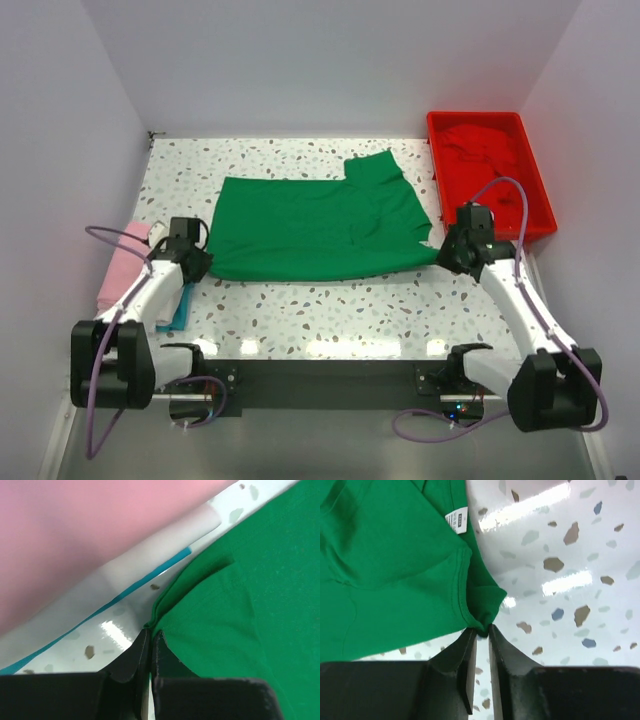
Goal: Fold and stack the t-shirts
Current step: Fold the tshirt
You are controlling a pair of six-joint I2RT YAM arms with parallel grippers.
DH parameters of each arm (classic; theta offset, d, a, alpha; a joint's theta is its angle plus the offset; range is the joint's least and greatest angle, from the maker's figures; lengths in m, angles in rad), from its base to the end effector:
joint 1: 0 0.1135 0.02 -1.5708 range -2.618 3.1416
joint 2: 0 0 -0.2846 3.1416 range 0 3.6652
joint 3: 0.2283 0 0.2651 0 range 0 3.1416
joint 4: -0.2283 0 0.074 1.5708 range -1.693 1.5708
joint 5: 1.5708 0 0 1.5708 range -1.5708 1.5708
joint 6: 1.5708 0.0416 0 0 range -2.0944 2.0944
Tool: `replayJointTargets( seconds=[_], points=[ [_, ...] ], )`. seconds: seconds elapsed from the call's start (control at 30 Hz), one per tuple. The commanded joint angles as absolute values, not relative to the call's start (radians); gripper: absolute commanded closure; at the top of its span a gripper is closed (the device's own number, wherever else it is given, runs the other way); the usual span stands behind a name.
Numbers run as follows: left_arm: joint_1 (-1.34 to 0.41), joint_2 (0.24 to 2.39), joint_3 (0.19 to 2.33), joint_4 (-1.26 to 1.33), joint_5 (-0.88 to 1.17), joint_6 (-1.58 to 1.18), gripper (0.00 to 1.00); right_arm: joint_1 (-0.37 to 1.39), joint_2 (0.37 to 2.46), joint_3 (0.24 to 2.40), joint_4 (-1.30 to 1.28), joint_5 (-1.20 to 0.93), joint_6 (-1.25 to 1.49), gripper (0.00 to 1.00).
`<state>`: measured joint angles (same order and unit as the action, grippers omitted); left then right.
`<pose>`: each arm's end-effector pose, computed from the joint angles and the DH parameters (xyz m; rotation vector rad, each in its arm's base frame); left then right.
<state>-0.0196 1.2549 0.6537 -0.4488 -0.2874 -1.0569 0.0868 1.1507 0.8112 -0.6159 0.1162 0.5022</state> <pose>0.2353 0.0072 0.1886 -1.3503 2.1673 -0.0315 0.2335 0.0155 0.2498 0.5650 2.4550 0.0921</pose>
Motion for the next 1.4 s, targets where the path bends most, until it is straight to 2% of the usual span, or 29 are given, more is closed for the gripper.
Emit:
replayJointTargets(
  seconds=[0.0, 0.03, 0.07, 0.1, 0.17, 0.2, 0.27, 0.4, 0.5, 0.53, 0.67, 0.93, 1.1, 1.37],
  points=[
    [-0.009, 1.146, 0.588, -0.509, -0.279, -1.069, 1.0, 0.08, 1.02, 0.781, -0.719, 0.055, 0.534, 0.79],
    [-0.009, 1.1, 0.574, -0.512, -0.273, -1.068, 1.0, 0.08, 0.999, 0.772, -0.729, 0.058, 0.534, 0.73],
    [-0.009, 1.076, 0.551, -0.515, -0.259, -1.052, 0.97, 0.08, 0.976, 0.773, -0.753, 0.066, 0.531, 0.59],
    [-0.009, 1.05, 0.546, -0.523, -0.261, -1.048, 0.79, 0.08, 0.947, 0.778, -0.762, 0.071, 0.528, 0.5],
    [-0.009, 0.967, 0.557, -0.547, -0.279, -1.022, 0.56, 0.08, 0.93, 0.801, -0.765, 0.072, 0.523, 0.38],
    [-0.008, 0.939, 0.572, -0.552, -0.285, -1.011, 0.37, 0.08, 0.93, 0.811, -0.758, 0.068, 0.515, 0.37],
    [-0.008, 0.885, 0.638, -0.533, -0.296, -0.961, 0.29, 0.081, 0.948, 0.851, -0.712, 0.019, 0.491, 0.36],
    [-0.009, 0.955, 0.768, -0.373, -0.249, -0.872, 0.3, 0.112, 1.109, 0.966, -0.591, 0.003, 0.462, 0.35],
    [-0.018, 1.161, 0.912, -0.264, -0.239, -0.816, 0.31, 0.166, 1.326, 1.13, -0.502, 0.049, 0.433, 0.35],
    [-0.035, 1.293, 0.963, -0.258, -0.256, -0.799, 0.32, 0.178, 1.392, 1.205, -0.471, 0.049, 0.427, 0.37],
    [-0.071, 1.601, 1.3, -0.29, -0.328, -0.675, 0.32, 0.181, 1.748, 1.444, -0.408, 0.063, 0.385, 0.41],
    [-0.086, 2.064, 1.74, -0.362, -0.397, -0.514, 0.36, 0.181, 2.15, 1.924, -0.429, 0.113, 0.302, 0.42],
    [-0.098, 2.184, 1.81, -0.362, -0.426, -0.485, 0.41, 0.181, 2.27, 2.045, -0.414, 0.118, 0.272, 0.42],
    [-0.124, 2.264, 1.758, -0.333, -0.462, -0.499, 0.45, 0.178, 2.417, 2.161, -0.422, 0.133, 0.233, 0.41]
  ],
)
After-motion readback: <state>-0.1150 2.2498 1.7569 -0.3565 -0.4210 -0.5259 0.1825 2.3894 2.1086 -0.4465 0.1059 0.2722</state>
